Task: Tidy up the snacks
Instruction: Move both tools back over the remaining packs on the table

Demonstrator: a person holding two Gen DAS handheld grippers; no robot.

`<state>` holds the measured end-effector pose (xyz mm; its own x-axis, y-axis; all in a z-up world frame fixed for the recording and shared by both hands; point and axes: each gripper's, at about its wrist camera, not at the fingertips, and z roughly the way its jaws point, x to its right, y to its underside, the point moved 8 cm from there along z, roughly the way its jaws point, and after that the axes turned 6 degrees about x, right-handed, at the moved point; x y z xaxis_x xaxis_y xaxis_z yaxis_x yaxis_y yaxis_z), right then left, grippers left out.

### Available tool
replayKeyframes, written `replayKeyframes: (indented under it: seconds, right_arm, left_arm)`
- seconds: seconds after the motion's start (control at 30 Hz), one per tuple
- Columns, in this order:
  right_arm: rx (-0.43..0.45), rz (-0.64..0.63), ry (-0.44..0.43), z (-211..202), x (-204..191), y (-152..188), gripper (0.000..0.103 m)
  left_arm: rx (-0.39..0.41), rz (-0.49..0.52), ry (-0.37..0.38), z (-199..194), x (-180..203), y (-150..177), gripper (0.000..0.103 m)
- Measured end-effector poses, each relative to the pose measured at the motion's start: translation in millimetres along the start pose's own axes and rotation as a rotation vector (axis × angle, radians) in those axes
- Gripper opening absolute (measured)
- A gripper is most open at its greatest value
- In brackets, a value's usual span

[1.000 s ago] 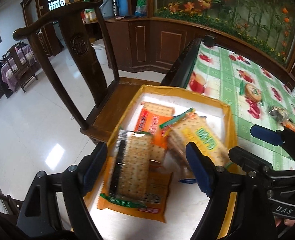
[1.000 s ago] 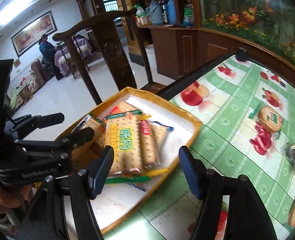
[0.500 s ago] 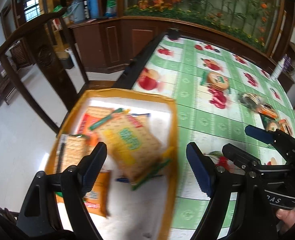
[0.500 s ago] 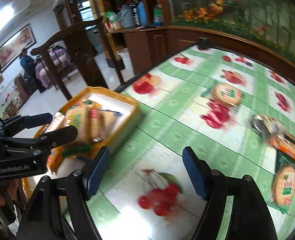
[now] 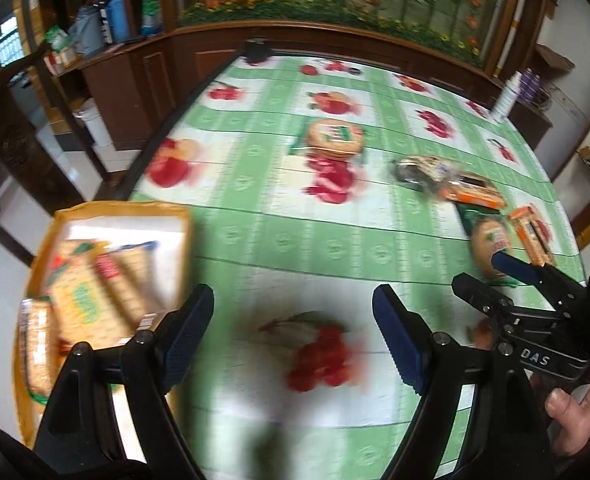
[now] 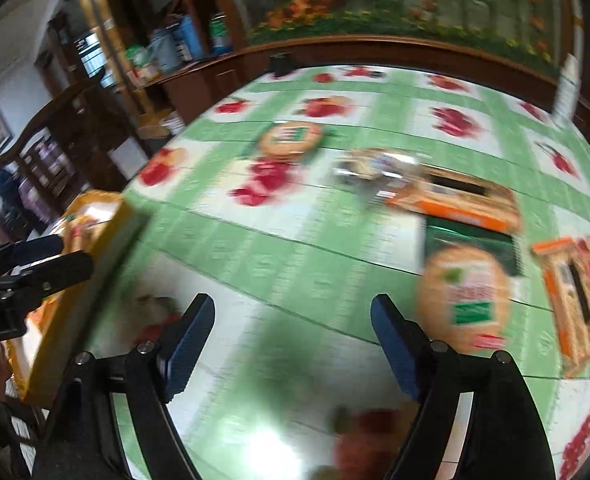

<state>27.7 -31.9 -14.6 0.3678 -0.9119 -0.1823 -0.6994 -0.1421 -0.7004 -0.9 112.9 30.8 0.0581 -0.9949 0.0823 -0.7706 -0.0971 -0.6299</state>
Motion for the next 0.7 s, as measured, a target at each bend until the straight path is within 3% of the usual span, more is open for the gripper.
replayKeyframes:
  seconds: [0.4, 0.7]
  right_arm:
    - [0.027, 0.203, 0.152, -43.0, 125.0, 19.5, 0.083]
    - [0.067, 0.305, 0.219, -69.9, 183.3, 23.0, 0.084]
  left_arm:
    - [-0.098, 0.096, 0.138, 50.3, 131.5, -3.3, 0.082]
    - [-0.181, 0.103, 0.193, 94.3, 206.5, -7.1, 0.082]
